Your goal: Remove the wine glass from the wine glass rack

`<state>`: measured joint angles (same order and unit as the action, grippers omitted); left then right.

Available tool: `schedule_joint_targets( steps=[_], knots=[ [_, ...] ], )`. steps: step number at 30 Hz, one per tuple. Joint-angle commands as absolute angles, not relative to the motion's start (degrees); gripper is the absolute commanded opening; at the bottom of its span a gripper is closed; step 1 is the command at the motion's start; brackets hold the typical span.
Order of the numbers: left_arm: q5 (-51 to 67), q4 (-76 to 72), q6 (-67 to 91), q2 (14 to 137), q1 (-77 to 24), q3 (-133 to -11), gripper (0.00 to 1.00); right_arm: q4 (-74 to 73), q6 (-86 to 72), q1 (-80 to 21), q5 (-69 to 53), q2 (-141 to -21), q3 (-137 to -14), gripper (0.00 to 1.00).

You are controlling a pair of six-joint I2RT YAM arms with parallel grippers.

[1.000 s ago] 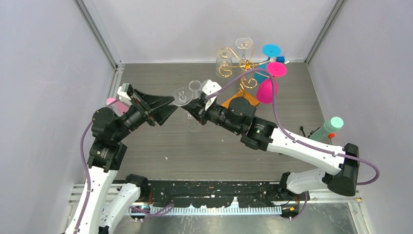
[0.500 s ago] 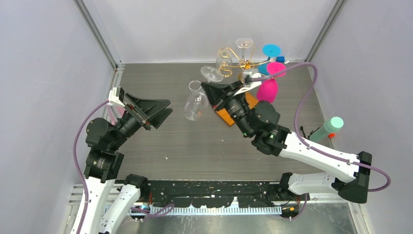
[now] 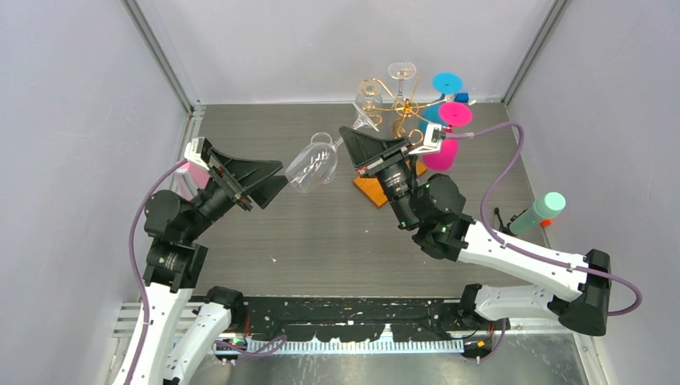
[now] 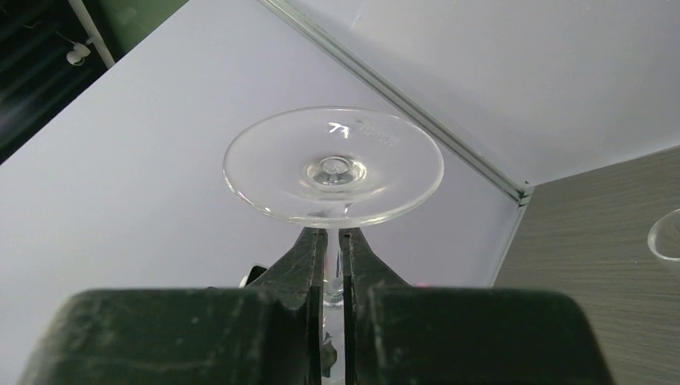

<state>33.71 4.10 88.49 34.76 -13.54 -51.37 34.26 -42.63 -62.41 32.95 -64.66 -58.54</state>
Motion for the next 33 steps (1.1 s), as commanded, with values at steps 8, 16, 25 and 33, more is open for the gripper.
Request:
schedule_joint_targets(
  steps=[8, 16, 25, 33],
  knots=[
    [36.65, -13.50, 104.26, 35.36, -13.62, -47.76, 0.82, 42.92, -51.09, -62.49, 31.71, -67.42, -59.05, 0.00],
    [34.99, -22.78, 113.97, 35.61, -14.23, -43.08, 0.61, 44.88, -50.36, -62.49, 30.70, -69.18, -58.13, 0.00],
    [35.22, -24.14, 112.84, 36.25, -14.24, -43.77, 0.22, 43.08, -53.24, -62.49, 31.36, -69.26, -57.96, 0.00],
    [34.64, -19.80, 107.75, 35.82, -14.23, -45.34, 0.00, 42.83, -53.21, -62.49, 30.91, -68.51, -57.81, 0.00]
  ],
)
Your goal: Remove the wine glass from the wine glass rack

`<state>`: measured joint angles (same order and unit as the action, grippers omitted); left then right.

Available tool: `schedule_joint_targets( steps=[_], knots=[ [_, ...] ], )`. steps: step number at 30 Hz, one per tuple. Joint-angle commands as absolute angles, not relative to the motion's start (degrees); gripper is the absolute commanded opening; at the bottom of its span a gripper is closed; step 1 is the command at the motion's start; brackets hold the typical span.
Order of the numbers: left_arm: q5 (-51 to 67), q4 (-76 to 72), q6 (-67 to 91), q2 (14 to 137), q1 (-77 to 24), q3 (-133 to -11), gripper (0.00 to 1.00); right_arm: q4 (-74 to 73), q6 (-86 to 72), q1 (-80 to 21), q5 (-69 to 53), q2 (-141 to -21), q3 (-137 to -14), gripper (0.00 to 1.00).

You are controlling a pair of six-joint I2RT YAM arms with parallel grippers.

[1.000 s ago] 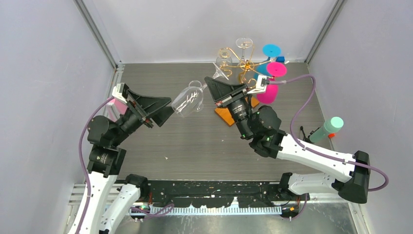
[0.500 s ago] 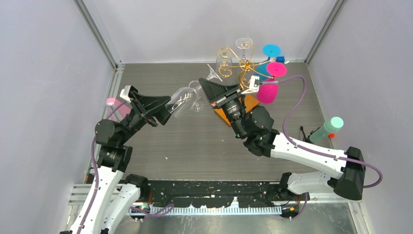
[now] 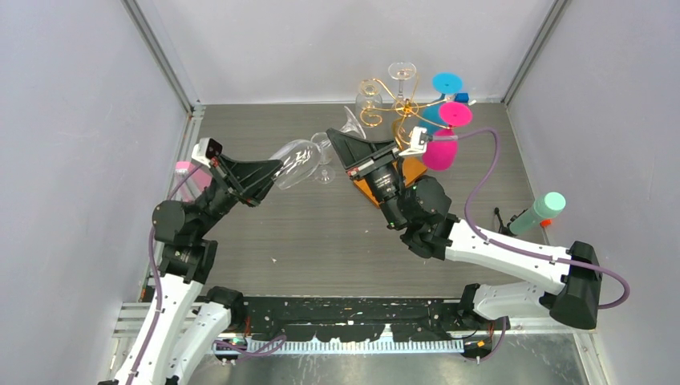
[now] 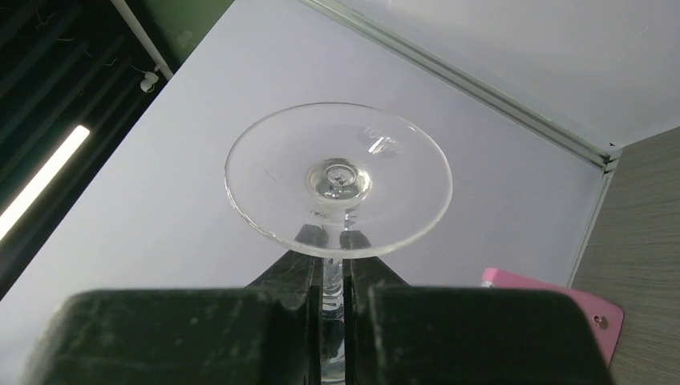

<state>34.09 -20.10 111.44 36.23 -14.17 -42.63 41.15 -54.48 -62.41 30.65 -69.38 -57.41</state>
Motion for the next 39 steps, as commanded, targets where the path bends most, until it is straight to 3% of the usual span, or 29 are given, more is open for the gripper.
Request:
schedule_joint_targets(
  steps=[1, 4, 5, 9, 12, 17, 23, 31, 39],
  knots=[
    [34.63, -18.99, 106.78, 35.81, -14.24, -45.66, 0.00, 42.87, -52.90, -62.49, 30.79, -68.44, -57.82, 0.00],
    [34.63, -17.77, 104.37, 36.23, -14.24, -46.43, 0.00, 42.89, -52.09, -62.49, 30.13, -67.96, -57.83, 0.10],
    [34.65, -17.76, 103.65, 36.48, -14.24, -46.67, 0.00, 42.89, -51.93, -62.49, 29.96, -67.82, -57.83, 0.21],
    [34.37, -17.35, 99.97, 38.16, -14.16, -48.00, 0.00, 42.77, -50.70, -62.42, 29.14, -66.97, -57.71, 0.49],
    [34.85, -16.87, 97.56, 40.19, -14.08, -49.77, 0.00, 41.47, -50.18, -62.49, 29.03, -65.82, -57.51, 0.58],
    [36.85, -13.11, 90.81, 44.27, -13.22, -55.30, 0.00, 36.93, -49.73, -62.49, 30.15, -63.17, -57.32, 0.64],
    [36.17, 7.62, 71.18, 48.88, -11.00, -67.10, 0.00, 27.91, -48.20, -62.49, 32.50, -58.43, -58.02, 0.66],
    [20.78, 36.12, 39.09, 56.25, -10.59, -84.77, 0.00, 17.67, -43.17, -62.49, 30.74, -55.56, -62.06, 0.66],
    [12.78, 56.20, 22.56, 68.70, -10.55, -97.15, 0.00, 11.90, -41.02, -62.49, 30.63, -55.46, -64.41, 0.65]
  ],
)
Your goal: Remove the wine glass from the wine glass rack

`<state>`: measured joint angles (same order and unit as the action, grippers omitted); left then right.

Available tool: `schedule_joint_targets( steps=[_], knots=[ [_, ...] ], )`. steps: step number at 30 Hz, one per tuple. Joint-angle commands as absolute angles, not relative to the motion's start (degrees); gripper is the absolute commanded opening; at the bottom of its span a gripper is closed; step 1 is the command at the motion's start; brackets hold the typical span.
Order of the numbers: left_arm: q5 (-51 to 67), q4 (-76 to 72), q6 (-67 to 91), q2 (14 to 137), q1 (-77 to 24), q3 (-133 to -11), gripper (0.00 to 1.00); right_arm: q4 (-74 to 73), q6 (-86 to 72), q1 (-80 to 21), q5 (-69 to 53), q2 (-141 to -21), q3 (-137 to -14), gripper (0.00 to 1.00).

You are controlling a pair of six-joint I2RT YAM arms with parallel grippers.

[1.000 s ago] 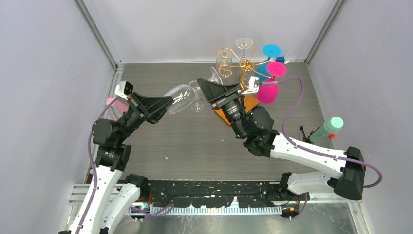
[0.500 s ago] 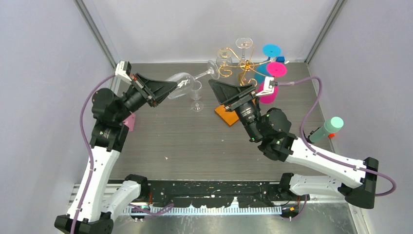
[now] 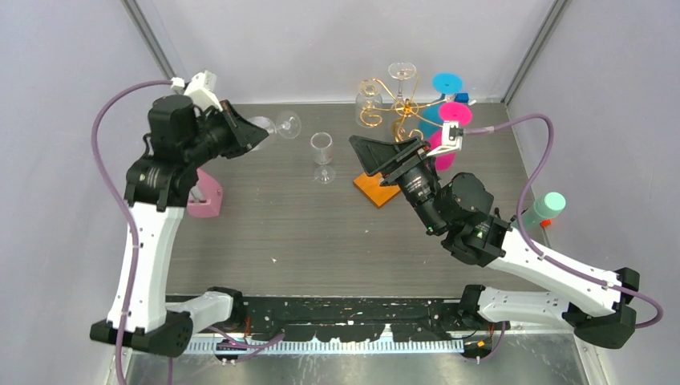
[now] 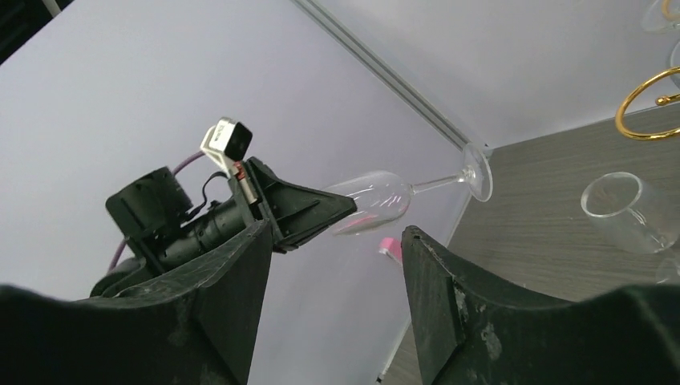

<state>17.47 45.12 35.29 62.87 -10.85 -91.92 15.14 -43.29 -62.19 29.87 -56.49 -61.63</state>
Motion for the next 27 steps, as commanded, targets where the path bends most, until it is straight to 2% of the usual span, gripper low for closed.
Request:
schedule_joint_targets(
  steps=[1, 7, 16, 27],
  knots=[
    [12.70, 57.74, 21.10, 70.57, -10.55, -98.03, 0.00, 11.58, -40.84, -62.49, 31.06, -55.35, -64.60, 0.65],
    [10.07, 59.89, 16.63, 80.98, -11.21, -100.18, 0.00, 8.28, -40.19, -62.49, 33.83, -54.14, -64.54, 0.64],
    [2.06, 66.29, 10.78, 103.22, -15.86, -113.83, 0.00, 3.37, -37.55, -62.49, 37.82, -52.31, -66.41, 0.63],
    [4.75, 71.24, 9.27, 117.55, -16.00, -124.33, 0.00, 0.51, -35.96, -62.49, 41.39, -51.20, -67.89, 0.61]
  ],
)
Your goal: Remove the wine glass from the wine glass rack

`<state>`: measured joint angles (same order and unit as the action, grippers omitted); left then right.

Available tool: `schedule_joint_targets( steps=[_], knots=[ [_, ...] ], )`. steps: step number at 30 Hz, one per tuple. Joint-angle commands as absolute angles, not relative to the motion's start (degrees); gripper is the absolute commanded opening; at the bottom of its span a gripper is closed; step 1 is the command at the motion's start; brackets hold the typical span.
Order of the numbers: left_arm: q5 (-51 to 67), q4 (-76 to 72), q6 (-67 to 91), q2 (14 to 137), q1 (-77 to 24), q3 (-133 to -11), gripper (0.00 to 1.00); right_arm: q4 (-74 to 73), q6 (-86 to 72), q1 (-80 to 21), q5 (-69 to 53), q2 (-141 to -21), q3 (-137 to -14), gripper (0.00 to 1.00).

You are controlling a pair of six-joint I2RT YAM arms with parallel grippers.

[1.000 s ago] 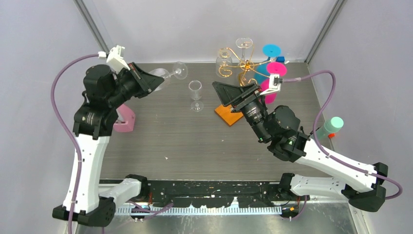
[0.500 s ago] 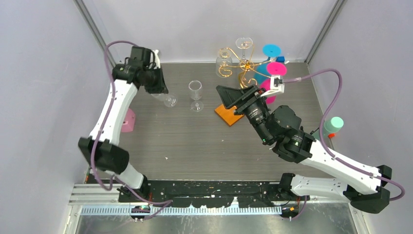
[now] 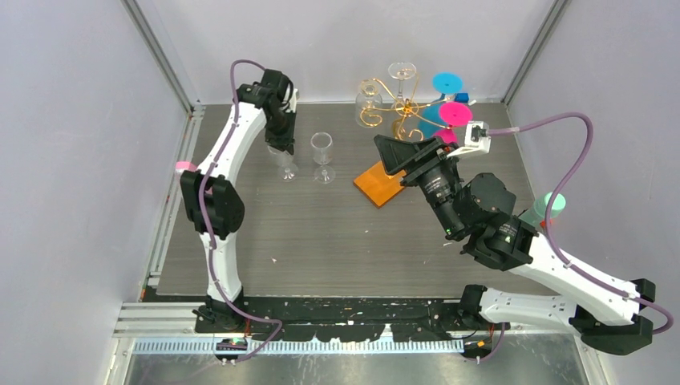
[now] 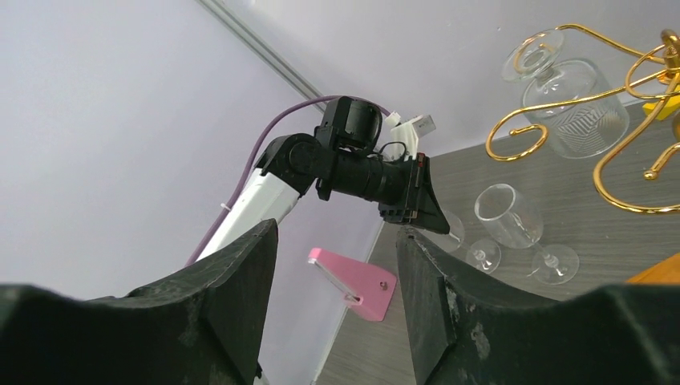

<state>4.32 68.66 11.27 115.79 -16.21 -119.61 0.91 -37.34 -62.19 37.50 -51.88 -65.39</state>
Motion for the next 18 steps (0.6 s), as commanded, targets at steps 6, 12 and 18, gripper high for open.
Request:
schedule_joint_targets(
  steps=[6, 12, 18],
  knots=[
    [4.74, 70.85, 8.45, 120.07, -16.00, -125.09, 0.00, -1.53, -35.40, -62.49, 42.38, -51.30, -68.59, 0.61],
    [4.37, 73.65, 7.66, 121.51, -16.00, -129.06, 0.19, -2.94, -35.29, -62.49, 43.08, -51.59, -69.22, 0.61],
    [4.64, 74.62, 7.41, 119.15, -16.00, -133.28, 0.44, -3.51, -34.96, -62.49, 43.48, -51.54, -69.73, 0.61]
  ],
)
